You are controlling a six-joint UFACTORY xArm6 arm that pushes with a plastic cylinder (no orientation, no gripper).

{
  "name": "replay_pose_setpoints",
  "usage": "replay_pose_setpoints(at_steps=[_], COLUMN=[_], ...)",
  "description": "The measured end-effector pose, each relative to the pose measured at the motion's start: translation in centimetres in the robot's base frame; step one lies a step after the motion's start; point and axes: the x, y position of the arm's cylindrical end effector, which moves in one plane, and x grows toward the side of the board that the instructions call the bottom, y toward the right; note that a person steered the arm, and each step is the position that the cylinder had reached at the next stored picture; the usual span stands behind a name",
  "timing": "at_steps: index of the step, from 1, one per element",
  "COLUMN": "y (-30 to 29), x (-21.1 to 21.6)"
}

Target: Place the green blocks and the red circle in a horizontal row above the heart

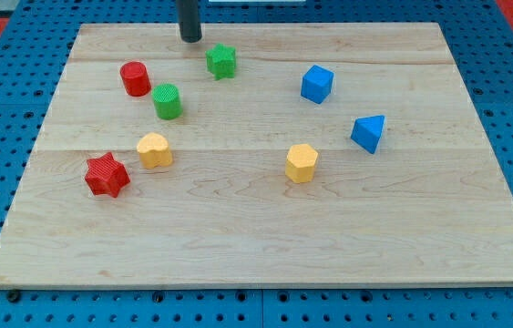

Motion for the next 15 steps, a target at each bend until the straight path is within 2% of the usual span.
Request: replay_pose_setpoints(at_steps=[1, 2, 3, 4, 5, 6, 7, 8, 9, 10, 11, 12, 13, 14, 15], y=[2.9, 3.5, 6.5, 8.6, 8.5, 8.5, 8.7, 7.0, 5.6, 6.2, 4.6, -3.5, -9.4, -10.8, -10.9], x=[5.3, 3.1, 1.0, 3.4, 7.8, 8.8, 7.1, 6.1, 8.8, 9.1, 4.2, 3.7, 6.5, 9.6, 9.4])
